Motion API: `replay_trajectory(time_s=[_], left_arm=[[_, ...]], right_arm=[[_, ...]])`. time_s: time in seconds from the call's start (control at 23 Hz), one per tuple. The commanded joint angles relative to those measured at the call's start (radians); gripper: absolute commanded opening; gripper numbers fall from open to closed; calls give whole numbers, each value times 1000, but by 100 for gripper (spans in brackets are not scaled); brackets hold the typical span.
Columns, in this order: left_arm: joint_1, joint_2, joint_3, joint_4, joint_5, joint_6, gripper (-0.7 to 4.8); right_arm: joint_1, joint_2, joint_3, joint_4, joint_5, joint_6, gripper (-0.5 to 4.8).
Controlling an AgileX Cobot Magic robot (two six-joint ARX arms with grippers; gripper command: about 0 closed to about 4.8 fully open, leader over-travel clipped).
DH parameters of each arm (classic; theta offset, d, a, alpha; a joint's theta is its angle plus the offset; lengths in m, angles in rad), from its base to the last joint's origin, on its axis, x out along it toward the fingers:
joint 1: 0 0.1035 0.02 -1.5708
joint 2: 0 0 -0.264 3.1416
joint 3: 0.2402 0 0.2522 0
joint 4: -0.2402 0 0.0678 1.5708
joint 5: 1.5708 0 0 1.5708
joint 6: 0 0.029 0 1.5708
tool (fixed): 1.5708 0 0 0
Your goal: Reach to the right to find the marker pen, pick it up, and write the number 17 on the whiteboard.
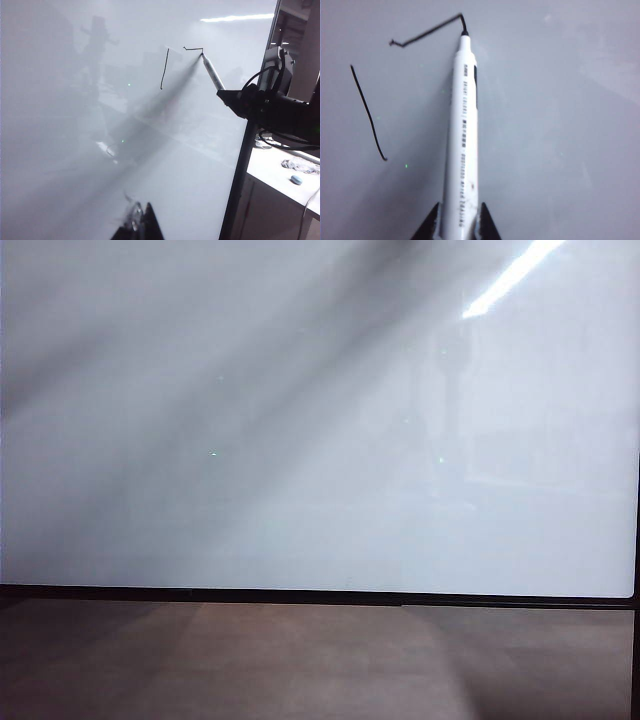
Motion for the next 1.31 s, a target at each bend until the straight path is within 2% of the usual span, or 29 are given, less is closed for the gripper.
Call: replay_trajectory(time_s=[0.04, 0.57, 0.96, 1.18, 1.31], left_arm=[[-2, 0, 1, 12, 5, 2, -5], [-2, 0, 1, 12, 5, 2, -5], [-2, 0, 1, 12, 4, 2, -5], [-2, 1, 1, 12, 5, 2, -5], [-2, 0, 1, 12, 5, 2, -5]], right_arm=[[0, 3, -8, -42, 2, 5, -2], [2, 2, -146, -10, -6, 43, -2], [5, -3, -171, 4, -8, 50, -2], [21, -47, -172, 2, -9, 50, -2], [63, -107, -184, -6, 11, 34, -2]])
